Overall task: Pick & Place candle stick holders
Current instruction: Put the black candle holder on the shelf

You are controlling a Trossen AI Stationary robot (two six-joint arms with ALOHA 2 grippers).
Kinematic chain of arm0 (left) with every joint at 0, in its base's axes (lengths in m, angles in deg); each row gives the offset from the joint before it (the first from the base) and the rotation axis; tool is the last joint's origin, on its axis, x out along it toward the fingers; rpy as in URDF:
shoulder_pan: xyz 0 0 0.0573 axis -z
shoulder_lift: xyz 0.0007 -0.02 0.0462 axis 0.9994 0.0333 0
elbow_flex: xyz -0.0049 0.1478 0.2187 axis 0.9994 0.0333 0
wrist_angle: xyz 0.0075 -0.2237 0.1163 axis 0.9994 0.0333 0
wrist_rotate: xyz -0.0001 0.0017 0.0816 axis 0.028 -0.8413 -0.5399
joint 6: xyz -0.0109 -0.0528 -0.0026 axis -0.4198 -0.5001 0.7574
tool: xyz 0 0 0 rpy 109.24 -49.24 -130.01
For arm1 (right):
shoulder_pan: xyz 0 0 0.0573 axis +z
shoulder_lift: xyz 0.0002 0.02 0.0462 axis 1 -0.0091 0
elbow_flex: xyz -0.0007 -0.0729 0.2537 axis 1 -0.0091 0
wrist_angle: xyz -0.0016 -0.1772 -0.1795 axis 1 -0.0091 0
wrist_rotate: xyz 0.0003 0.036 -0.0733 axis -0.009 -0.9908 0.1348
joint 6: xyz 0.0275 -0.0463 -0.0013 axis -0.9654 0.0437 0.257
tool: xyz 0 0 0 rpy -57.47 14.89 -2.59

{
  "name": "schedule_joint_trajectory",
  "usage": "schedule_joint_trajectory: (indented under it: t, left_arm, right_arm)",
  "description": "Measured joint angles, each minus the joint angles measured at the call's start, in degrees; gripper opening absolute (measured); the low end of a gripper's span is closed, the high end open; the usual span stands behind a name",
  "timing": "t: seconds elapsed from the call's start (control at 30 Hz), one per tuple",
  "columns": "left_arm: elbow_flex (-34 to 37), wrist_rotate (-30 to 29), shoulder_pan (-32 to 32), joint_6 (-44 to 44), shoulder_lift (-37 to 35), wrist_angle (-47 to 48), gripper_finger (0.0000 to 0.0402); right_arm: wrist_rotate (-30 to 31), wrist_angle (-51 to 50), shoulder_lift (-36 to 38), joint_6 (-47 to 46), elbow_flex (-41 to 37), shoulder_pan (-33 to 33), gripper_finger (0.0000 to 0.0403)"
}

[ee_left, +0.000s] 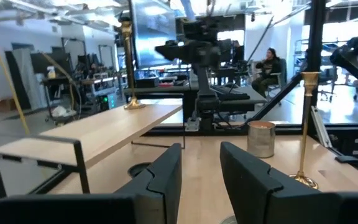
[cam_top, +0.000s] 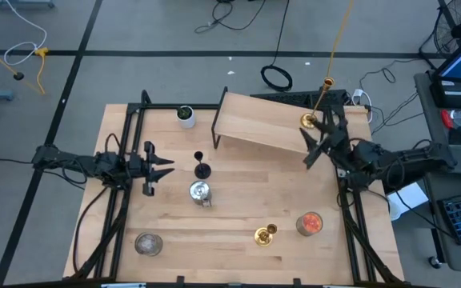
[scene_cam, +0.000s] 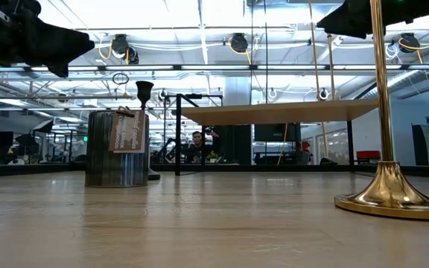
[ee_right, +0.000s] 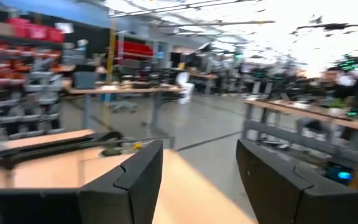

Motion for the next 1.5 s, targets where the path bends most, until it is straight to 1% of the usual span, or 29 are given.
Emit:
schedule_joint_trajectory:
  t: [0.17,0.23,0.37,0.5,0.6,0.73,0.8,0.9,1.03,1.13,1.27,1.37,1.5]
  left_arm:
    - [0.00,-1.16,0.00,-2.48,3.22,0.01,0.0118]
    - [0.00,-2.33,0.00,-3.57,5.15,-0.04,0.0118]
    - [0.00,-5.28,0.00,-5.07,9.12,-0.33,0.0118]
    - [0.02,-6.69,0.00,-4.68,12.88,-2.76,0.0122]
    - [0.02,-7.19,-0.01,-4.79,15.42,-5.28,0.0144]
    - [0.02,-6.91,0.00,-5.21,18.49,-7.99,0.0196]
    - [0.02,-6.91,-0.01,-5.63,20.01,-9.64,0.0221]
    - [0.02,-9.37,-0.02,-8.35,22.50,-12.83,0.0248]
    - [0.02,-12.83,-0.87,-12.89,25.81,-14.88,0.0258]
    - [0.02,-12.53,-2.05,-16.55,28.64,-16.57,0.0252]
    - [0.02,-10.19,-3.42,-18.35,33.10,-19.61,0.0235]
    - [0.02,-9.14,-4.22,-18.25,36.64,-23.93,0.0225]
    - [-2.58,-9.09,-5.05,-16.76,41.42,-23.64,0.0221]
  right_arm:
    - [-0.19,-4.78,-1.82,-3.55,0.00,5.81,0.0202]
    - [-1.62,-5.87,-3.03,-4.87,0.00,7.98,0.0202]
    - [-10.16,-6.21,-5.68,-8.32,0.00,11.64,0.0201]
    - [-19.30,-6.36,-8.62,-13.09,0.00,14.15,0.0201]
    - [-24.31,-6.30,-11.01,-15.16,0.00,15.52,0.0201]
    - [-29.98,-6.29,-14.63,-15.98,0.00,16.88,0.0201]
    - [-31.61,-6.23,-16.67,-16.76,0.00,17.33,0.0201]
    - [-31.65,-6.25,-19.80,-17.68,0.00,17.84,0.0200]
    - [-31.61,-6.23,-23.25,-17.77,0.00,17.82,0.0197]
    - [-31.61,-6.20,-25.20,-17.75,0.00,17.82,0.0197]
    - [-31.61,-6.18,-26.84,-17.68,0.00,17.82,0.0197]
    - [-31.59,-6.14,-27.25,-17.68,0.00,17.82,0.0196]
    - [-31.58,-4.82,-27.25,-17.66,-0.02,17.82,0.0196]
